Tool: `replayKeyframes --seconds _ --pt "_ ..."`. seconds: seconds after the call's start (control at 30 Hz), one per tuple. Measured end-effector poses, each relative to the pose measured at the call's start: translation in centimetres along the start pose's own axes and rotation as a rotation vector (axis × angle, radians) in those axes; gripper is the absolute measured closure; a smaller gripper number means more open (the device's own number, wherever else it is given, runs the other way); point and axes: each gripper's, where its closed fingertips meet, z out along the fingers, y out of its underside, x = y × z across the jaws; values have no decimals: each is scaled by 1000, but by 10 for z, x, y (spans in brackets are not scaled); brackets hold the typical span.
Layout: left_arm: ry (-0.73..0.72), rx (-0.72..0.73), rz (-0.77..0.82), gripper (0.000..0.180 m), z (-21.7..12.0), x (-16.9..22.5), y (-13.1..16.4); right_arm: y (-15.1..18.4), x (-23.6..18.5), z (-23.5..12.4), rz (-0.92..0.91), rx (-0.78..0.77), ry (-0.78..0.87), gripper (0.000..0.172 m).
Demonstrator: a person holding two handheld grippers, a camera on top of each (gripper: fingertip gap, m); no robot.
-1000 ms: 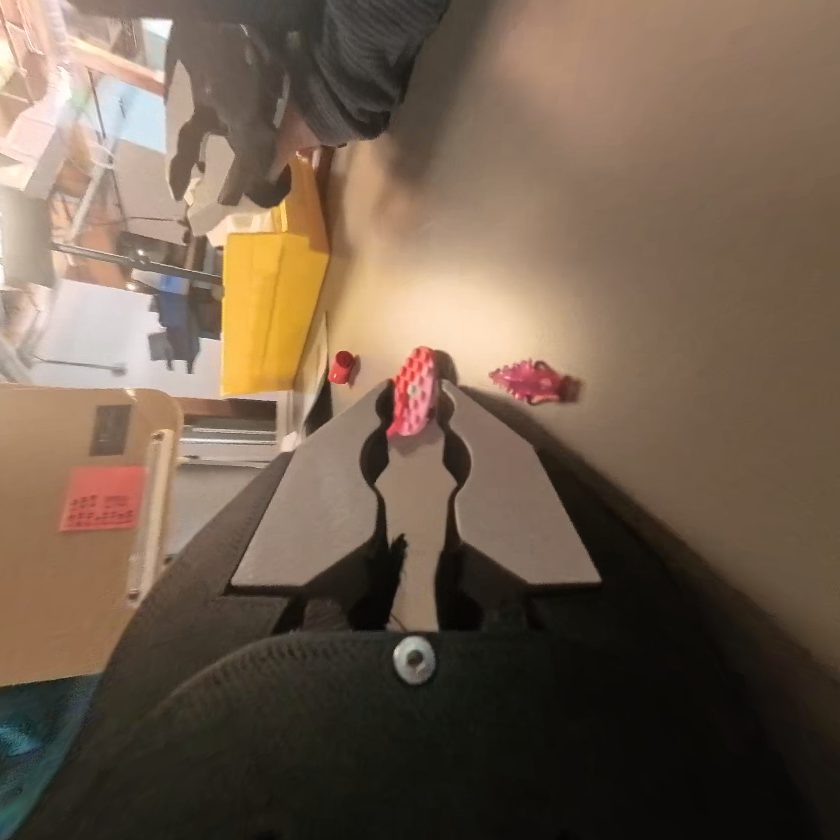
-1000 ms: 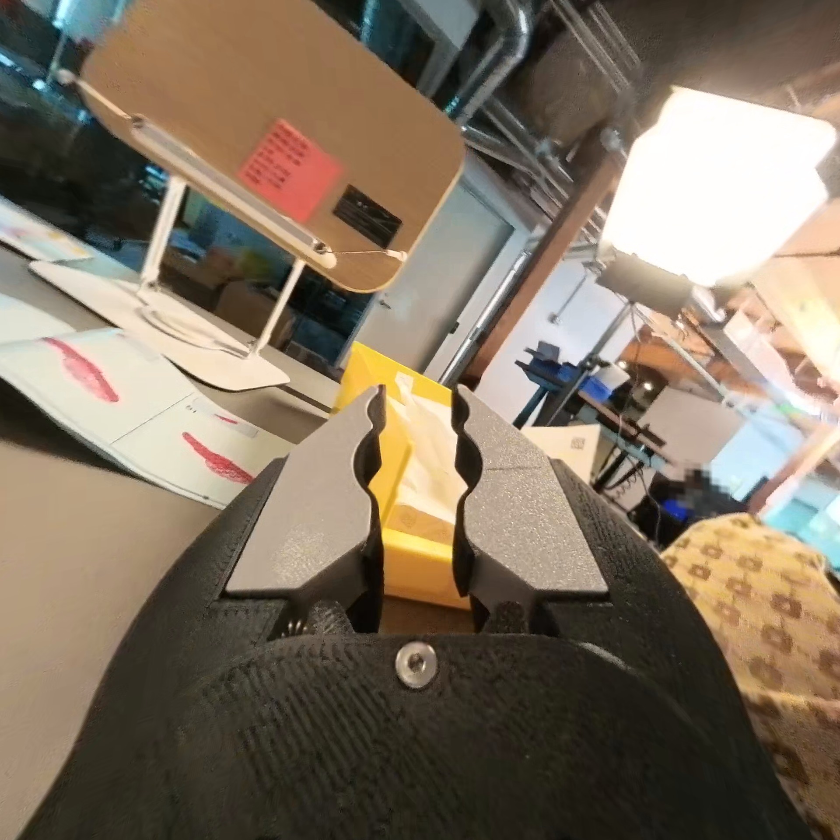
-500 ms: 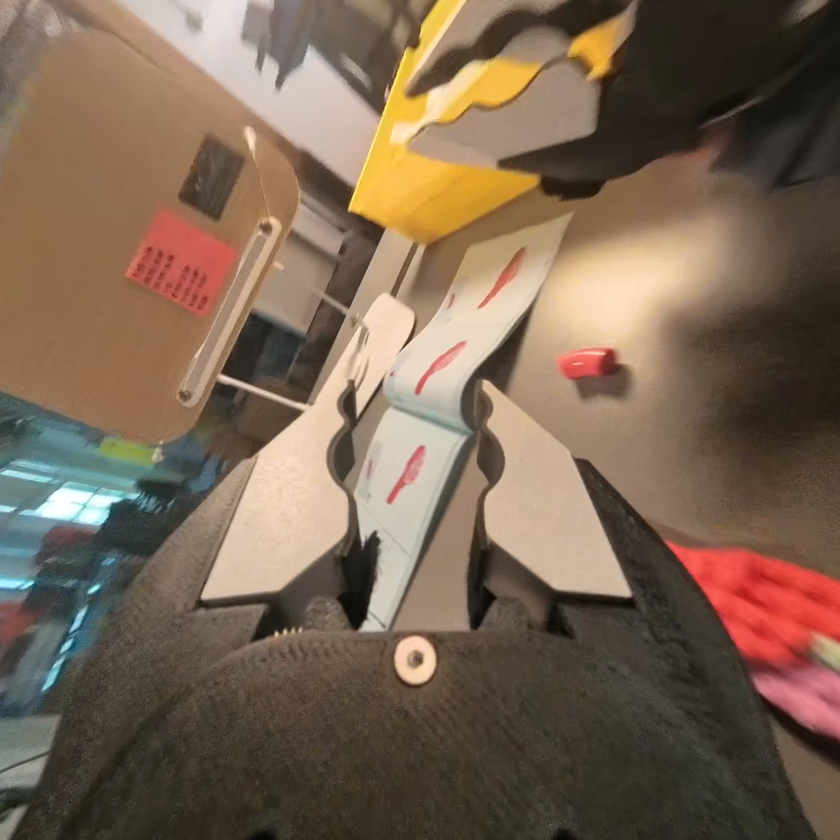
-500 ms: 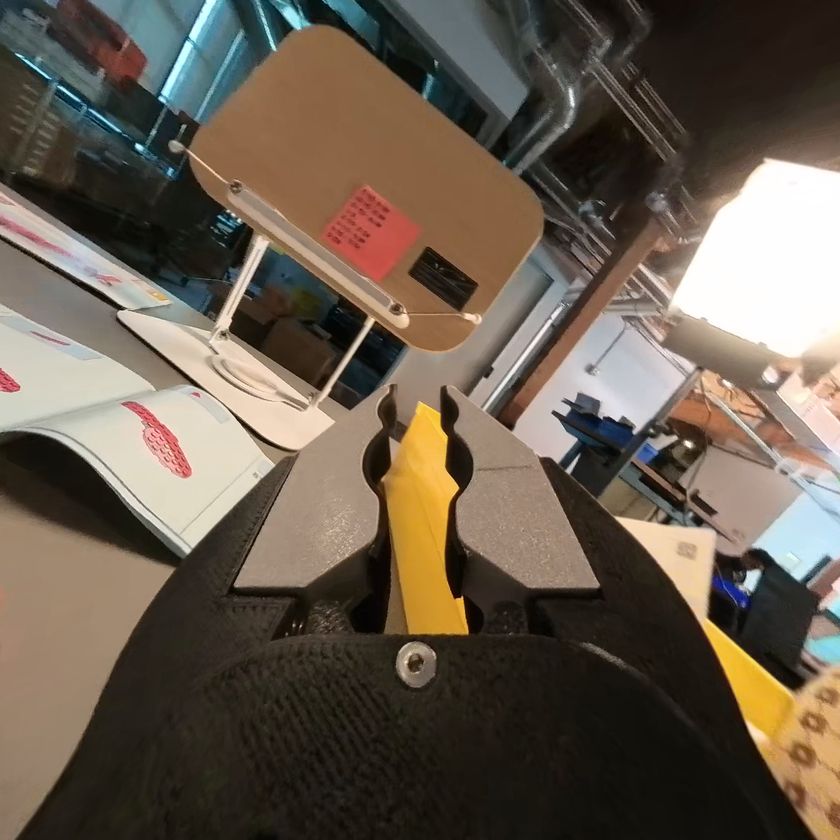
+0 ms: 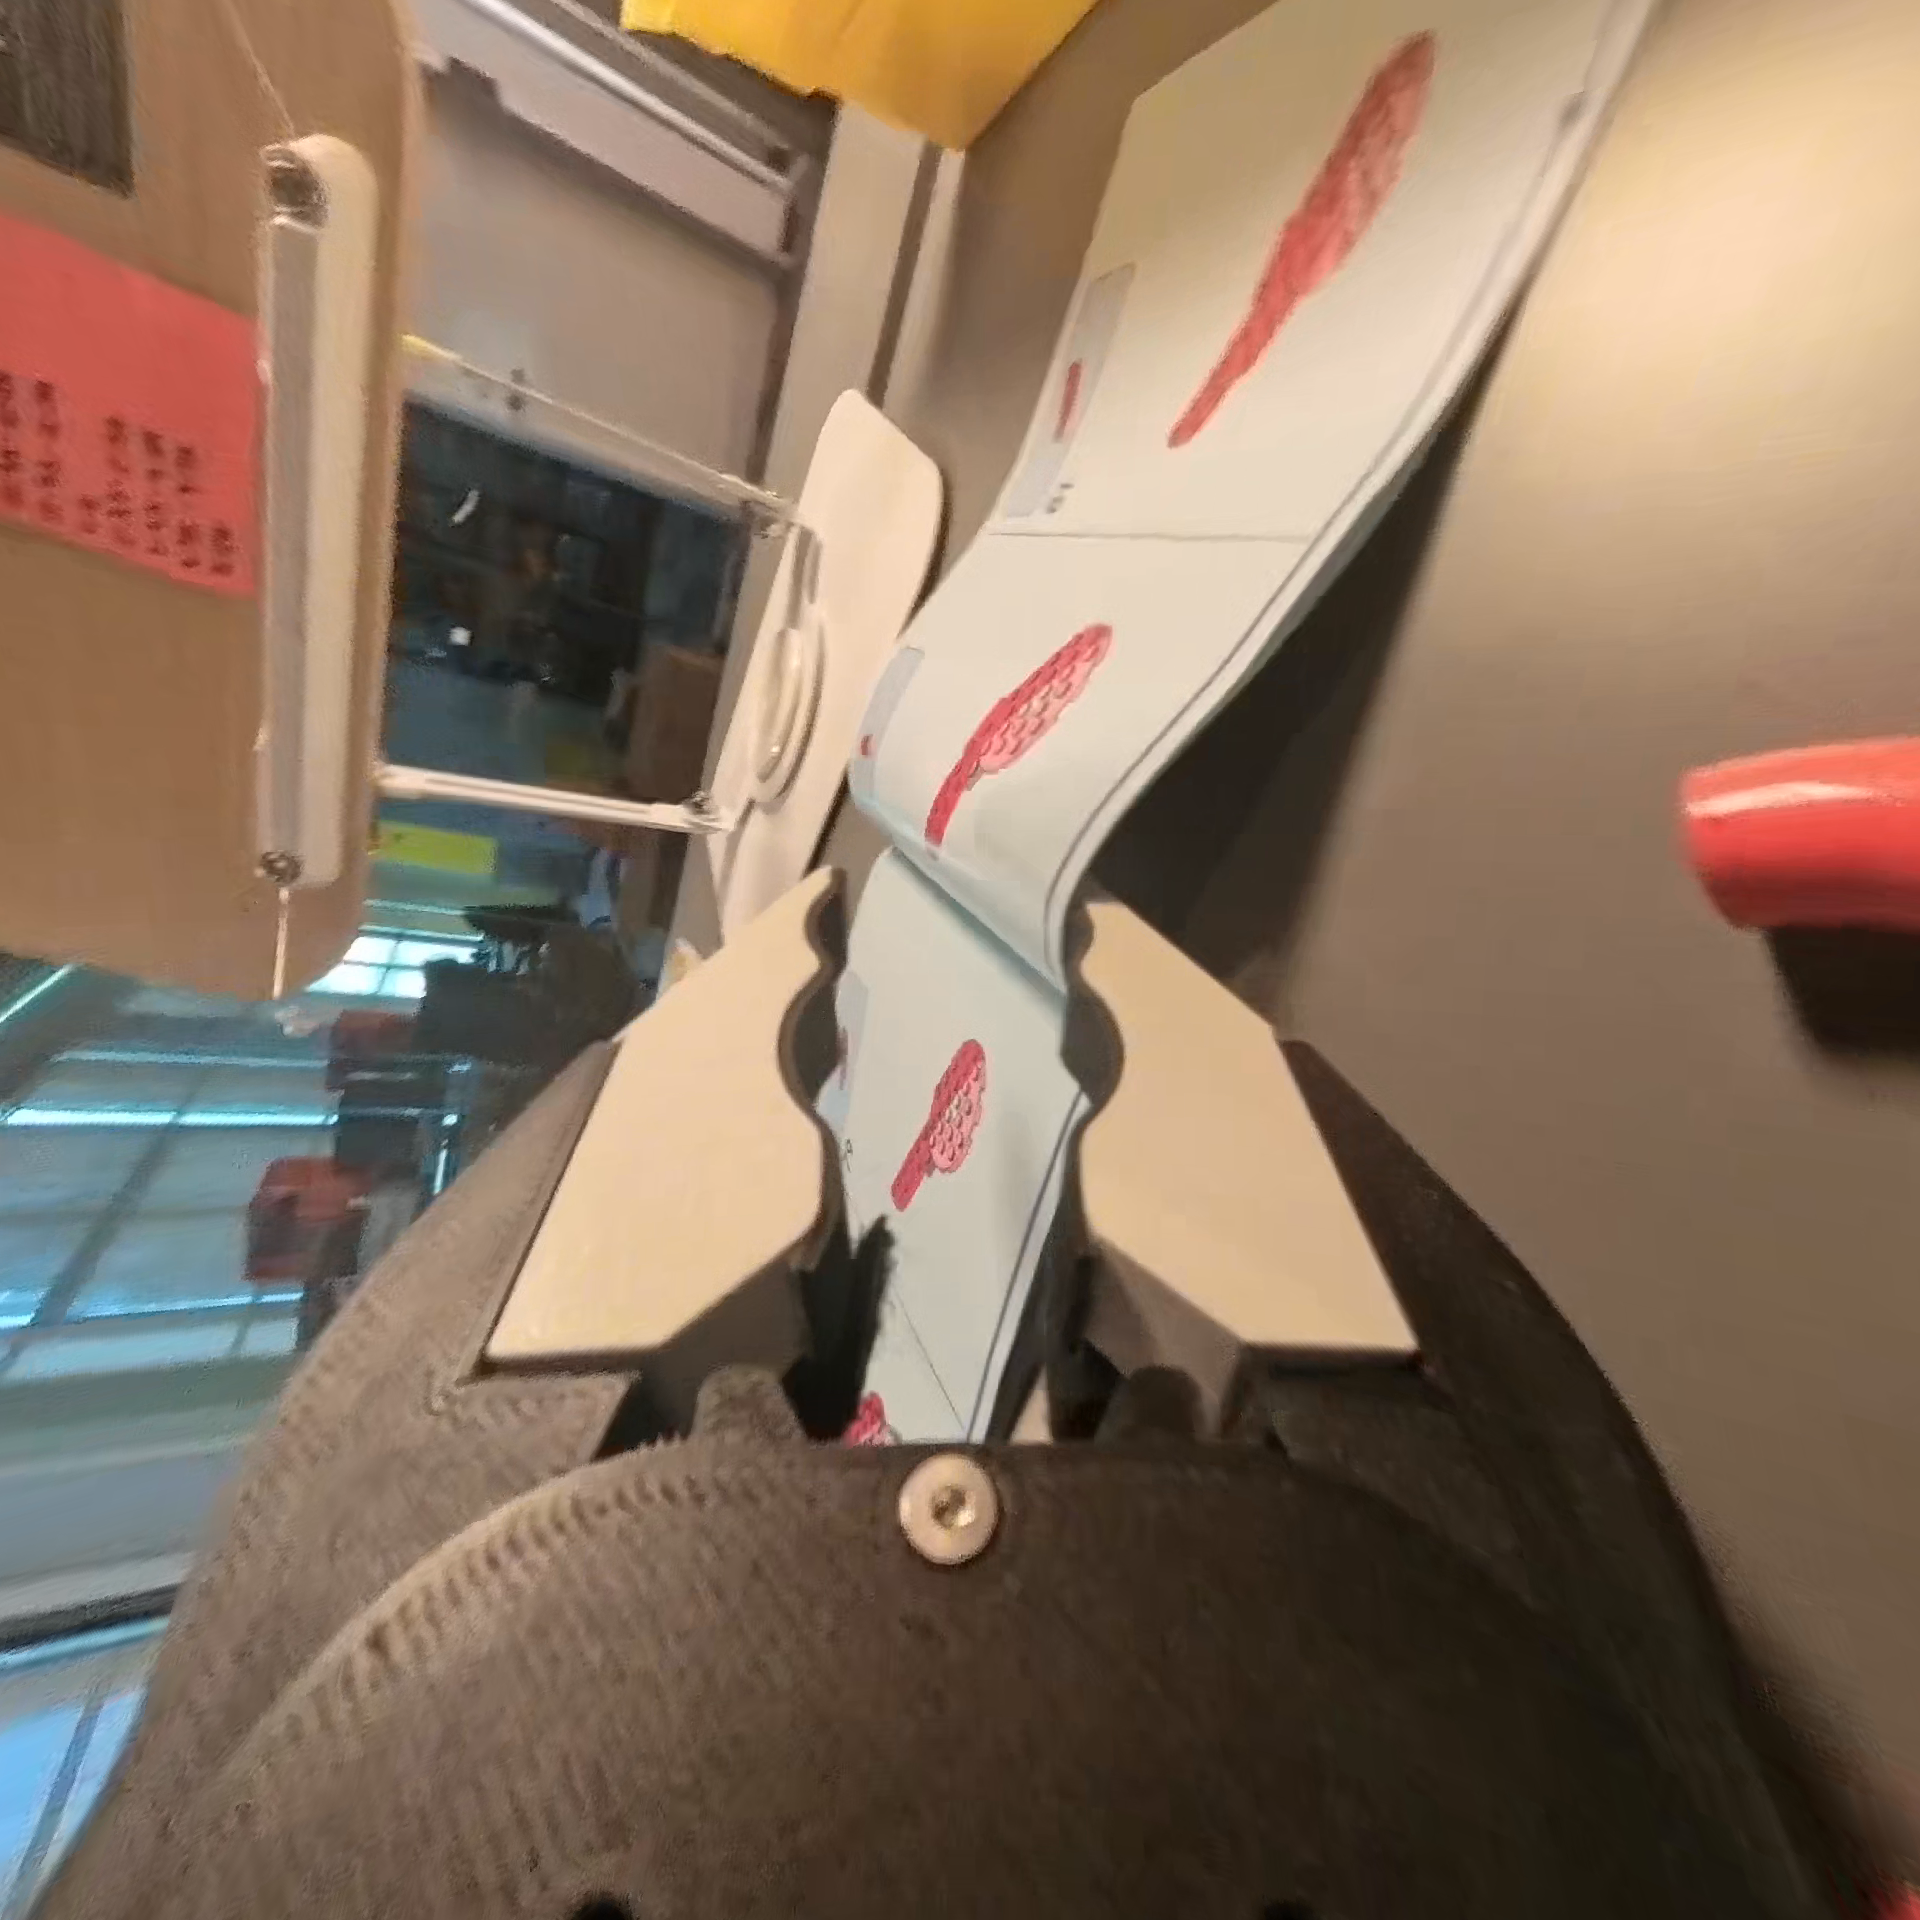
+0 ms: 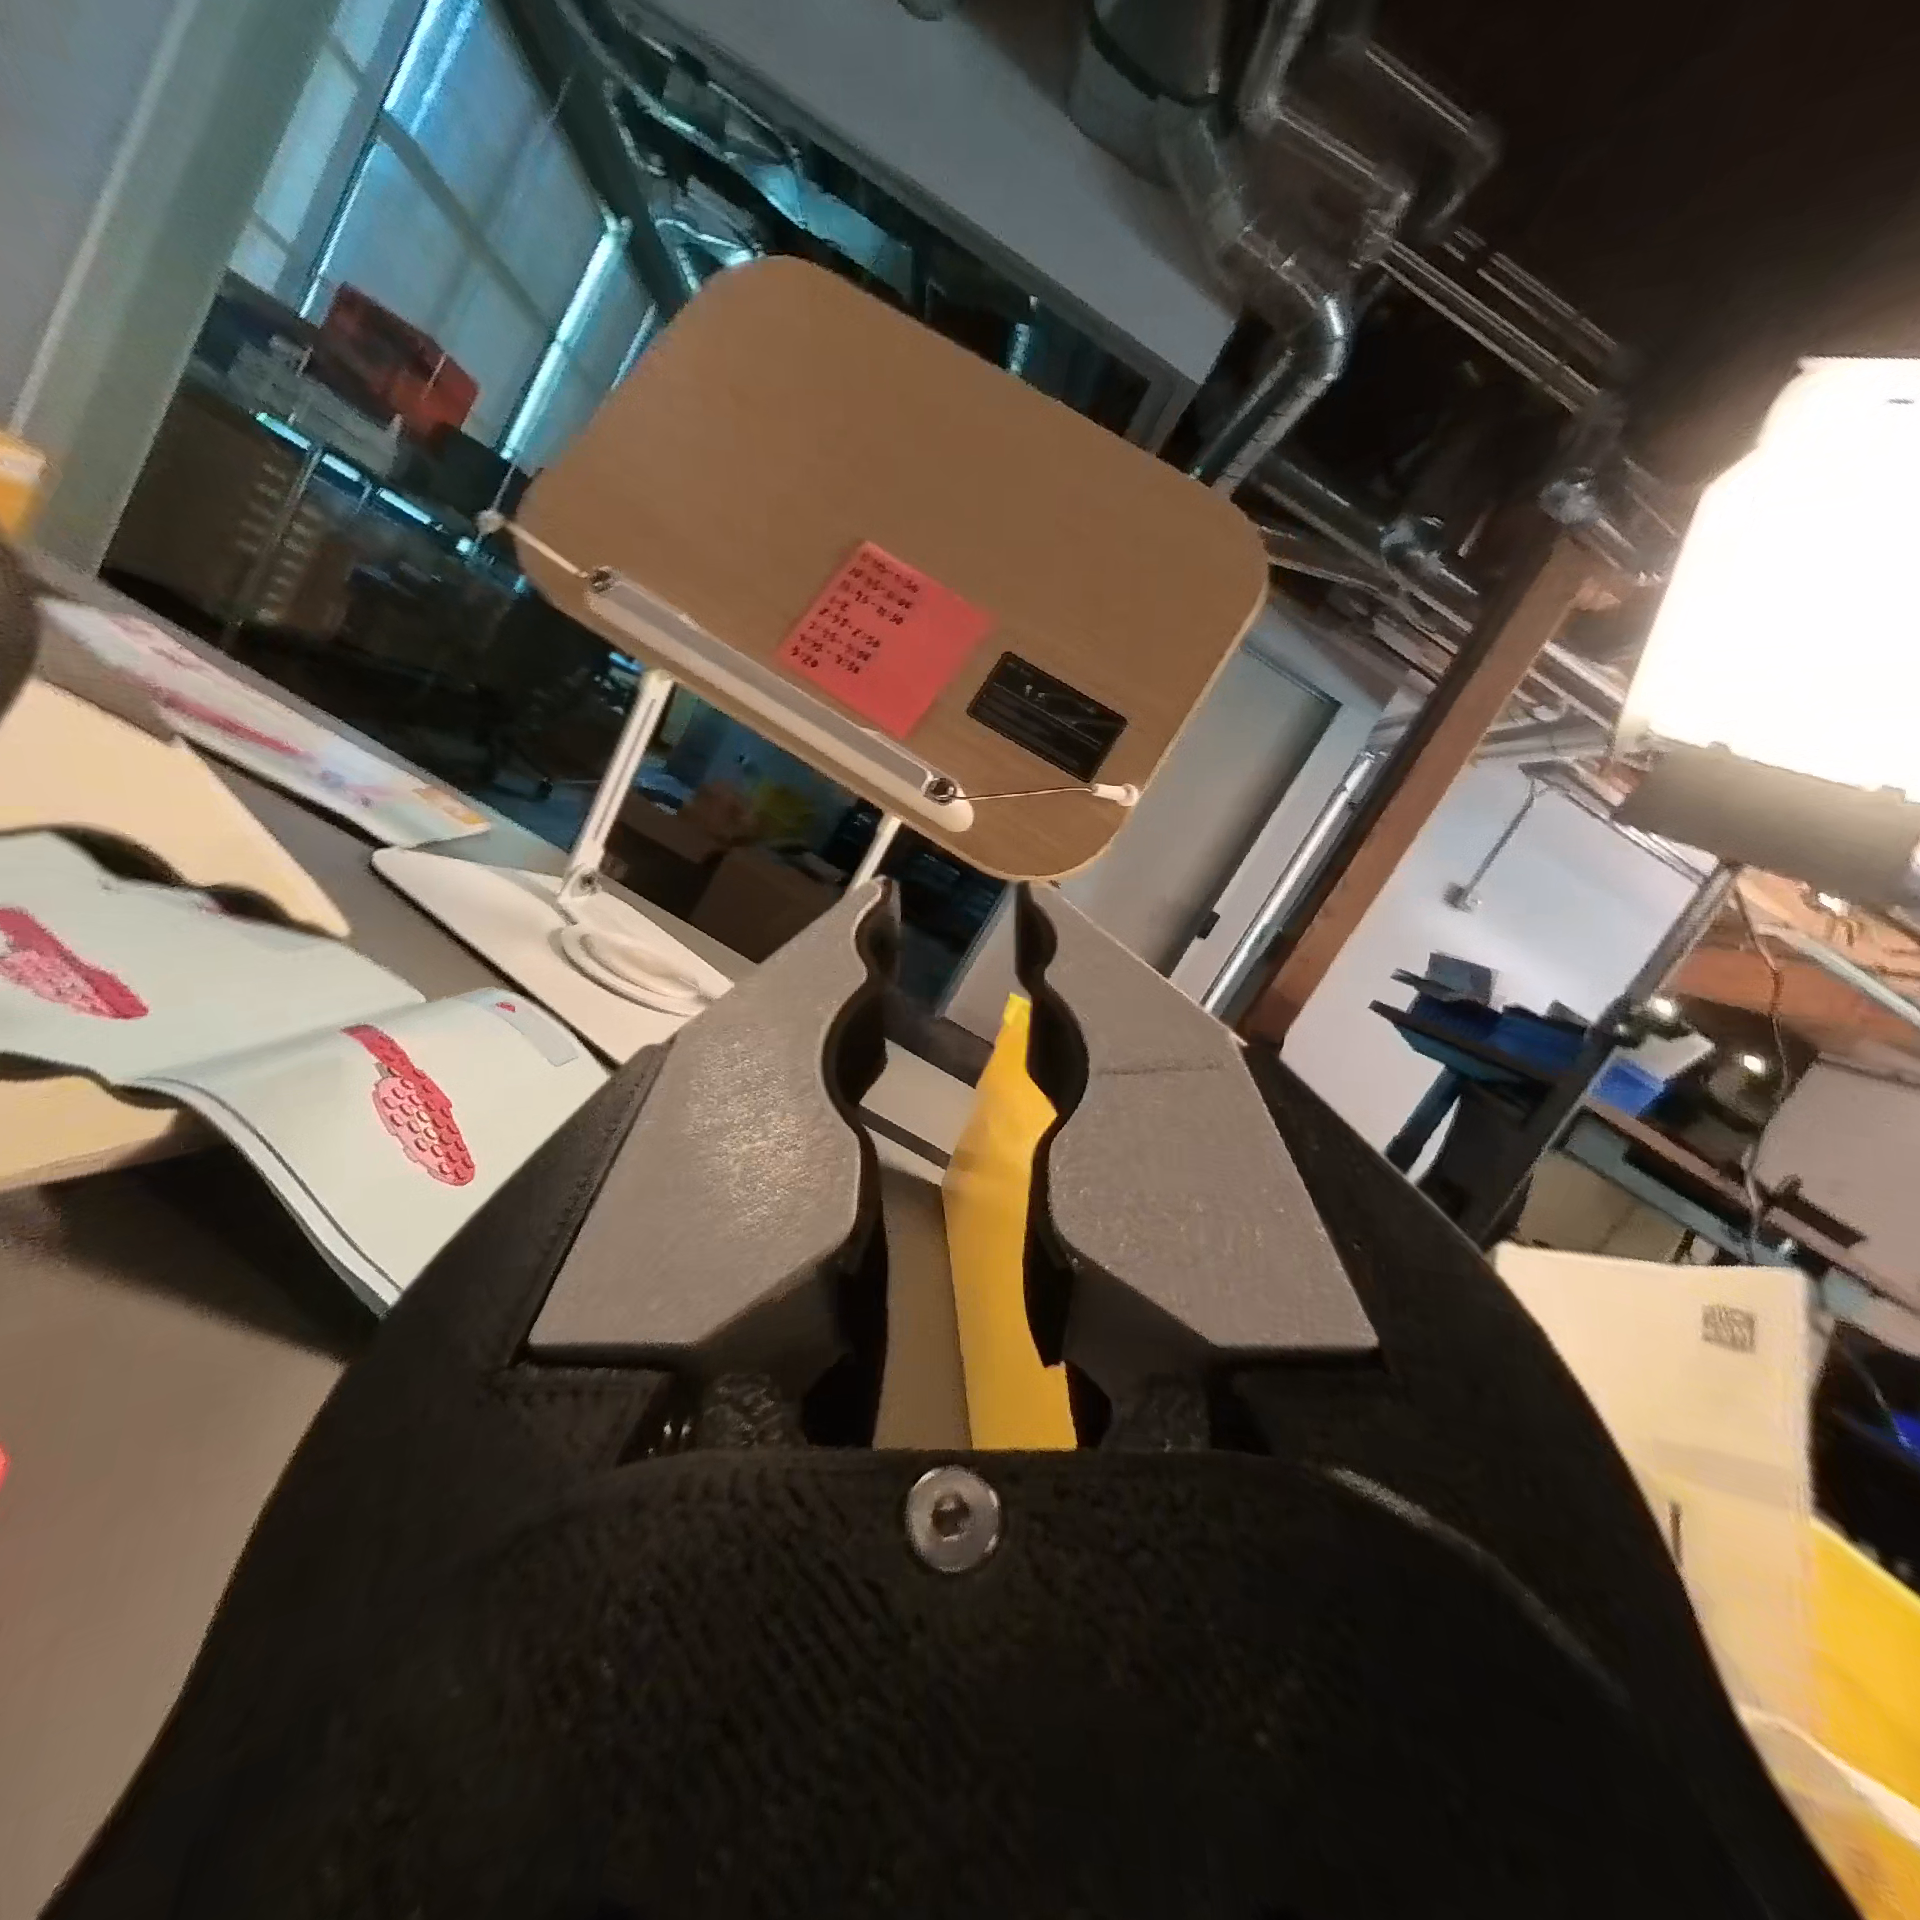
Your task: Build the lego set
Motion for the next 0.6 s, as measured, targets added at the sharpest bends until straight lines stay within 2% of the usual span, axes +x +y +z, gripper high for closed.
replayKeyframes --seconds 0.07,0.13,0.23,0.37,0.6 --pt "-61 14 -57 164 1 -7 -1 -2 7 -2 37 8 20 144" --pt "-135 2 -207 177 4 -20 5 -6 4 -3 40 22 4 141" --pt "-195 18 -416 179 4 -41 17 -10 -17 -3 -24 29 -83 137" --pt "-232 126 -683 180 -7 -63 22 -4 -61 -4 -87 1 -299 130" --pt "-247 248 -875 180 -18 -78 18 -15 -89 -14 -46 50 -462 121"
